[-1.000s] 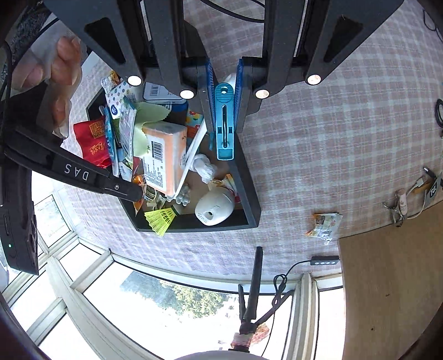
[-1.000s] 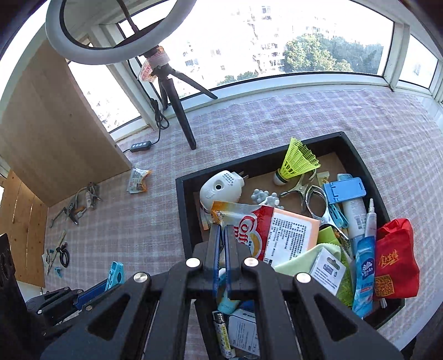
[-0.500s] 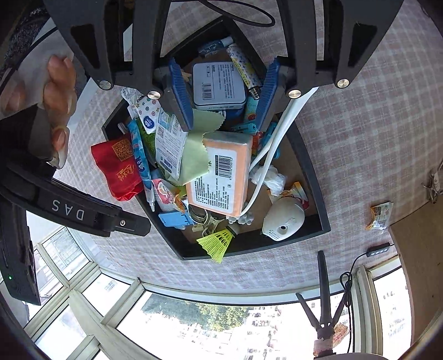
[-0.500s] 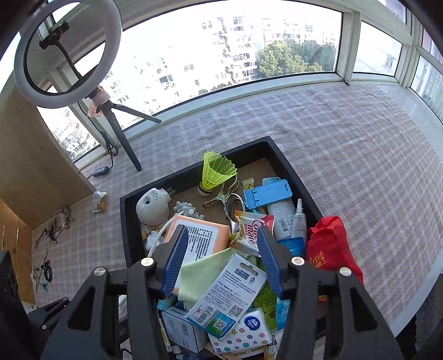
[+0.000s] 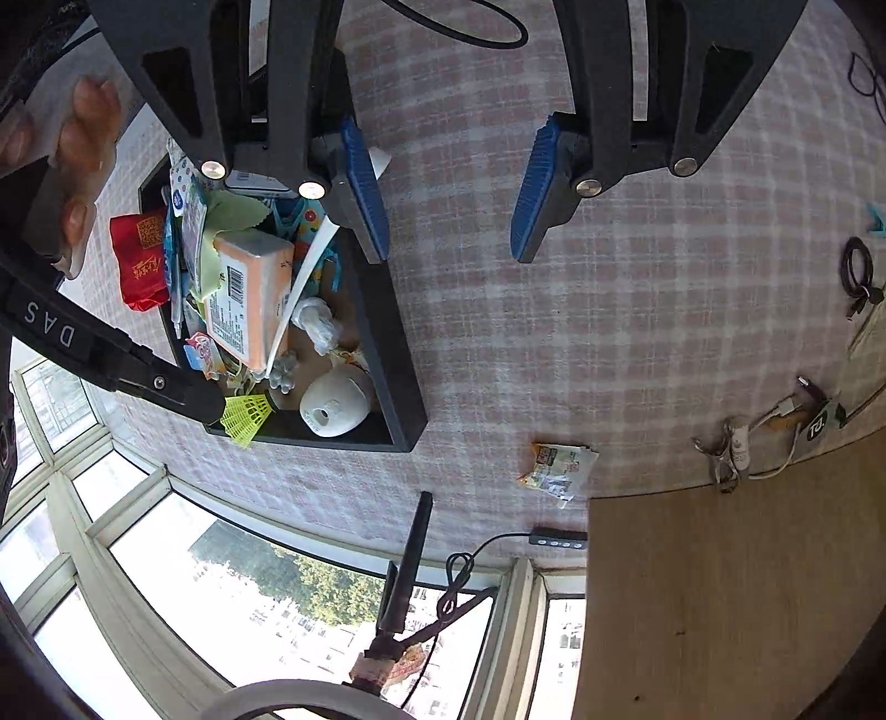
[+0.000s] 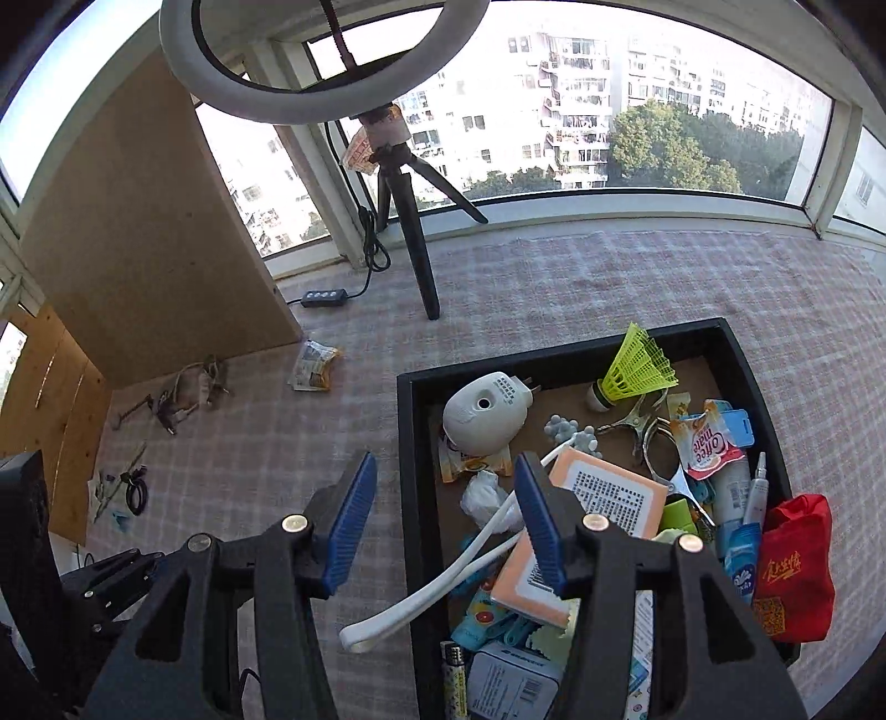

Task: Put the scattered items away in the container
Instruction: 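Move both grippers back toward the remaining clothespin and black cable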

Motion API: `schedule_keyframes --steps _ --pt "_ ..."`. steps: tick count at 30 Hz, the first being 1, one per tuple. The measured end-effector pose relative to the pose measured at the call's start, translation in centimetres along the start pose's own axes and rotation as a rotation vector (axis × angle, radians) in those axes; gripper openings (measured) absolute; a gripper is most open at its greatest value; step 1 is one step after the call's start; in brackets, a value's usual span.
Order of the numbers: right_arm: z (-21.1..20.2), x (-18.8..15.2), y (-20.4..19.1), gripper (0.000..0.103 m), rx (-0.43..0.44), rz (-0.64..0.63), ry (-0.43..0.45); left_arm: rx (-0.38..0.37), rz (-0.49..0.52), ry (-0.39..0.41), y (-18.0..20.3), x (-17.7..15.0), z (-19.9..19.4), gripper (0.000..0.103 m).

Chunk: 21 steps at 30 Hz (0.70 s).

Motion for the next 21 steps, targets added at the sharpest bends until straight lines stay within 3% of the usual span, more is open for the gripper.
schedule_keyframes --steps 8,16,21 --pt "5.0 -0.7 -13.6 0.051 0.134 -0.197 -0.083 0.107 -0.25 0.048 -14.3 -0.3 -2.7 0.039" --pt "9.4 -3.7 -26.7 0.049 0.247 -0.383 -0.186 0.216 -0.49 0.065 -28.1 -3.4 -5.1 0.032" --pt "12.3 -6.0 -33.2 0.042 0.299 -0.468 -0.269 0.256 -0.629 0.062 -34.8 -5.4 -5.8 0.028"
Point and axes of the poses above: each gripper's, at about its wrist camera, not at the fingertips, and z roughly the way its jaws point, y to its right, x to its top, the point moved 8 cm from there along z, roughly the way its jaws point
